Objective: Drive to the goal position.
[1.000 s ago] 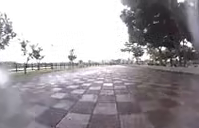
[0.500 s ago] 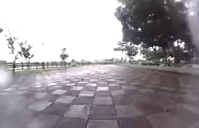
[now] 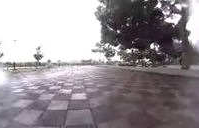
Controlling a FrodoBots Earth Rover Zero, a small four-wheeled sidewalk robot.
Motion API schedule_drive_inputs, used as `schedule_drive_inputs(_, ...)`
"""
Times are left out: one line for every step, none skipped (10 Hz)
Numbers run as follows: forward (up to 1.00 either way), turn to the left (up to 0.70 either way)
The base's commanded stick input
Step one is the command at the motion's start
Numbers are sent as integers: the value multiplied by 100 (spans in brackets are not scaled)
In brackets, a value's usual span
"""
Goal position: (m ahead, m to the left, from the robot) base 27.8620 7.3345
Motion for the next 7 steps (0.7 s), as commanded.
schedule_drive_inputs(100, 0)
schedule_drive_inputs(100, 0)
schedule_drive_inputs(100, 0)
schedule_drive_inputs(100, 0)
schedule_drive_inputs(100, 0)
schedule_drive_inputs(100, 0)
schedule_drive_inputs(100, 0)
